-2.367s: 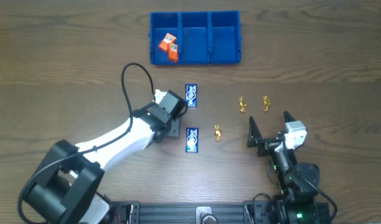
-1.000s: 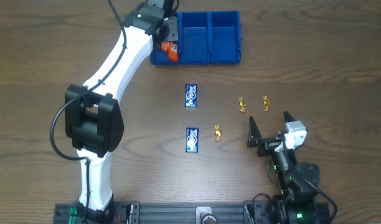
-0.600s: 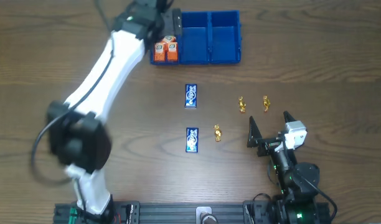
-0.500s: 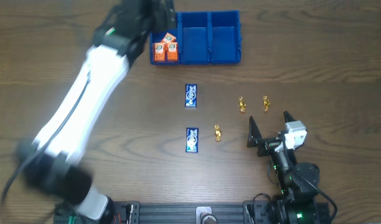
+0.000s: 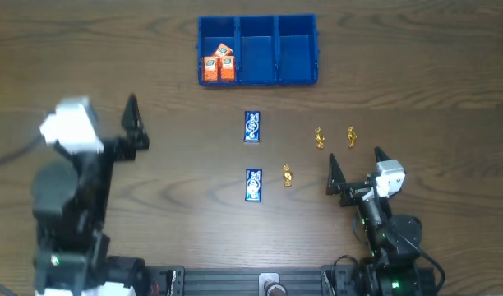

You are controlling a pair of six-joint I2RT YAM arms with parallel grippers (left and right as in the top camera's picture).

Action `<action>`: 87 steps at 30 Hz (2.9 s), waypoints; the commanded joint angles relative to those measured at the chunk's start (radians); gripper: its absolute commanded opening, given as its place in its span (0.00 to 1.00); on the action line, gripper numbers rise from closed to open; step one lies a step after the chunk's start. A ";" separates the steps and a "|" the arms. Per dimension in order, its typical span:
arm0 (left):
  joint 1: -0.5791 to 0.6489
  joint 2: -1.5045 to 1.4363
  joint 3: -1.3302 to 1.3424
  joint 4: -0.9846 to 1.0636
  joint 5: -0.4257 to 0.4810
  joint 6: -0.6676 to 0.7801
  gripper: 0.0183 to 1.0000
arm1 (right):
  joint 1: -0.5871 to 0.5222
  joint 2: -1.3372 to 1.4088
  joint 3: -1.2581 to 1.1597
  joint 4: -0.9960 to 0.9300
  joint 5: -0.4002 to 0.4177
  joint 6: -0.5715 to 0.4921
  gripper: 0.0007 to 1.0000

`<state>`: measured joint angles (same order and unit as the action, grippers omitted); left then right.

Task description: Sort Candies Into Trays

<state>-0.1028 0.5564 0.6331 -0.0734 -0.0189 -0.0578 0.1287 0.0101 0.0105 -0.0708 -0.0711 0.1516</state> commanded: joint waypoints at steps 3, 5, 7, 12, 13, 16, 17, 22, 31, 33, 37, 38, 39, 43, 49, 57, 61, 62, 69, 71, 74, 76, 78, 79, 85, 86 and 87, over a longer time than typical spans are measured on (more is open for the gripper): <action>0.114 -0.343 -0.368 0.130 0.239 0.047 1.00 | 0.002 -0.007 -0.003 -0.006 0.005 0.004 1.00; 0.125 -0.398 -0.433 0.138 0.264 0.047 1.00 | 0.002 -0.007 -0.003 -0.006 0.005 0.004 1.00; 0.129 -0.445 -0.493 0.138 0.280 0.047 1.00 | 0.002 -0.007 -0.003 -0.006 0.005 0.004 1.00; 0.129 -0.540 -0.626 0.138 0.282 0.047 1.00 | 0.002 -0.007 -0.003 -0.006 0.005 0.004 1.00; 0.129 -0.551 -0.629 0.116 0.283 0.047 1.00 | 0.002 -0.007 -0.003 -0.006 0.005 0.004 1.00; 0.129 -0.554 -0.628 0.046 0.282 0.048 1.00 | 0.002 -0.007 -0.003 -0.006 0.005 0.004 1.00; 0.129 -0.554 -0.628 0.028 0.282 0.048 1.00 | 0.002 -0.007 -0.003 -0.006 0.005 0.004 1.00; 0.129 -0.554 -0.628 0.019 0.279 0.047 1.00 | 0.002 -0.007 -0.003 -0.006 0.005 0.004 1.00; 0.129 -0.553 -0.628 0.019 0.279 0.047 1.00 | 0.002 -0.007 -0.003 -0.006 0.005 0.004 1.00; 0.129 -0.553 -0.628 0.019 0.279 0.047 1.00 | 0.002 -0.007 -0.003 -0.006 0.005 0.004 1.00; 0.129 -0.553 -0.628 0.019 0.279 0.047 1.00 | 0.002 -0.007 -0.003 -0.006 0.005 0.004 1.00; 0.129 -0.553 -0.628 0.019 0.279 0.047 1.00 | 0.002 -0.007 -0.003 -0.006 0.006 0.004 1.00; 0.129 -0.553 -0.628 0.019 0.279 0.047 1.00 | 0.002 -0.007 -0.003 -0.006 0.006 0.003 1.00; 0.129 -0.553 -0.628 0.019 0.279 0.047 1.00 | 0.002 -0.007 -0.003 0.048 0.017 0.003 1.00; 0.129 -0.553 -0.628 0.019 0.279 0.047 1.00 | 0.002 -0.007 -0.002 0.151 0.051 0.006 1.00; 0.129 -0.553 -0.628 0.019 0.279 0.047 1.00 | 0.000 0.180 0.295 -0.026 -0.020 0.064 1.00; 0.129 -0.553 -0.628 0.019 0.279 0.047 1.00 | 0.000 0.402 0.550 -0.202 -0.070 0.064 1.00; 0.129 -0.553 -0.628 0.019 0.279 0.047 1.00 | 0.000 0.458 0.615 -0.249 -0.097 0.064 1.00; 0.129 -0.553 -0.628 0.019 0.279 0.047 1.00 | 0.006 0.851 1.050 -0.604 -0.405 0.088 1.00; 0.129 -0.553 -0.628 0.019 0.279 0.047 1.00 | 0.025 0.943 1.133 -0.709 -0.421 0.134 1.00; 0.129 -0.553 -0.628 0.019 0.279 0.047 1.00 | 0.104 1.087 1.233 -0.849 -0.418 0.140 1.00; 0.129 -0.553 -0.628 0.019 0.279 0.047 1.00 | 0.182 1.176 1.281 -0.908 -0.416 0.146 1.00; 0.129 -0.553 -0.628 0.019 0.279 0.047 1.00 | 0.264 1.259 1.312 -0.948 -0.374 0.199 1.00; 0.129 -0.553 -0.628 0.019 0.279 0.047 1.00 | 0.304 1.299 1.321 -0.964 -0.339 0.230 1.00; 0.129 -0.553 -0.628 0.019 0.279 0.047 1.00 | 0.495 1.530 1.327 -1.025 -0.211 0.389 1.00; 0.129 -0.553 -0.628 0.019 0.279 0.047 1.00 | 0.518 1.560 1.327 -1.025 -0.193 0.406 1.00; 0.129 -0.553 -0.628 0.019 0.279 0.047 1.00 | 0.541 1.590 1.327 -1.024 -0.174 0.429 1.00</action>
<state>0.0196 0.0101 0.0261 -0.0235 0.2382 -0.0216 0.6041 1.5234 1.3212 -1.0885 -0.3393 0.4633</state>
